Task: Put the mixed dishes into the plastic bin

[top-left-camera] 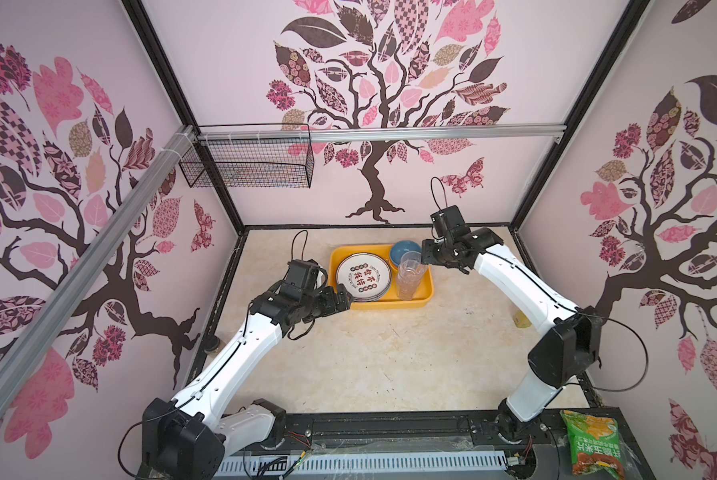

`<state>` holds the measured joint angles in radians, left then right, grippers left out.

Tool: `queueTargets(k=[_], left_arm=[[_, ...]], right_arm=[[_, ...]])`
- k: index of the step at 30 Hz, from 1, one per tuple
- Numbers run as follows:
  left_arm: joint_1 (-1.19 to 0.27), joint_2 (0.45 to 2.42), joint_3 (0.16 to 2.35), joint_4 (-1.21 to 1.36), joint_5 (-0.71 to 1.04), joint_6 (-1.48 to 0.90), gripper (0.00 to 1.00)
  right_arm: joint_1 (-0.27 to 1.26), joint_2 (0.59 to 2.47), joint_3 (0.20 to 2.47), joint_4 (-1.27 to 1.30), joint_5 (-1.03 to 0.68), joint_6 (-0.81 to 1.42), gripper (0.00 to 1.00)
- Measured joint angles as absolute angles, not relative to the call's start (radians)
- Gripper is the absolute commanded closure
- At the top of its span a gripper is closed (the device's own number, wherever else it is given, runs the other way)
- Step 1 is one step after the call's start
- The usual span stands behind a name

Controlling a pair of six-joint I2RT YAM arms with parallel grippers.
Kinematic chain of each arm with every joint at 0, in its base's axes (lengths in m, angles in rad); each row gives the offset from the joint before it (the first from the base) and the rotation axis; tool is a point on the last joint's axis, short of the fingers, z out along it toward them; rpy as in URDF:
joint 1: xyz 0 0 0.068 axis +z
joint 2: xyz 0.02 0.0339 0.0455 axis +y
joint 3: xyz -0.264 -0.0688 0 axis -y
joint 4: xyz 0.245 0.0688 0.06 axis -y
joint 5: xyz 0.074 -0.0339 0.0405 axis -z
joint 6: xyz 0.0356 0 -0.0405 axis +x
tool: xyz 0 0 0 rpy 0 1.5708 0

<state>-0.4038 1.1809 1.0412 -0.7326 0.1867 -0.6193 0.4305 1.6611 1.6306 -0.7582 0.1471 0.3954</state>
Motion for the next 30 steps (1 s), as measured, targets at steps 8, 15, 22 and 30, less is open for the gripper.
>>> queueTargets(k=[8,15,22,30], left_arm=[[-0.308,1.217,1.150,-0.782,0.089,-0.572,0.01],[-0.294,1.226,1.183,-0.793,-0.158,-0.530,0.01],[-0.218,1.151,1.030,-0.550,-0.460,-0.469,0.01],[-0.105,1.156,0.787,-0.201,-0.569,-0.330,0.02]], right_arm=[[0.369,1.520,1.459,-0.664,0.155,0.423,0.01],[0.273,1.399,1.216,-0.528,0.226,0.484,0.00],[0.244,1.306,0.947,-0.280,0.464,0.488,0.00],[0.244,1.296,0.623,0.153,0.706,0.392,0.01]])
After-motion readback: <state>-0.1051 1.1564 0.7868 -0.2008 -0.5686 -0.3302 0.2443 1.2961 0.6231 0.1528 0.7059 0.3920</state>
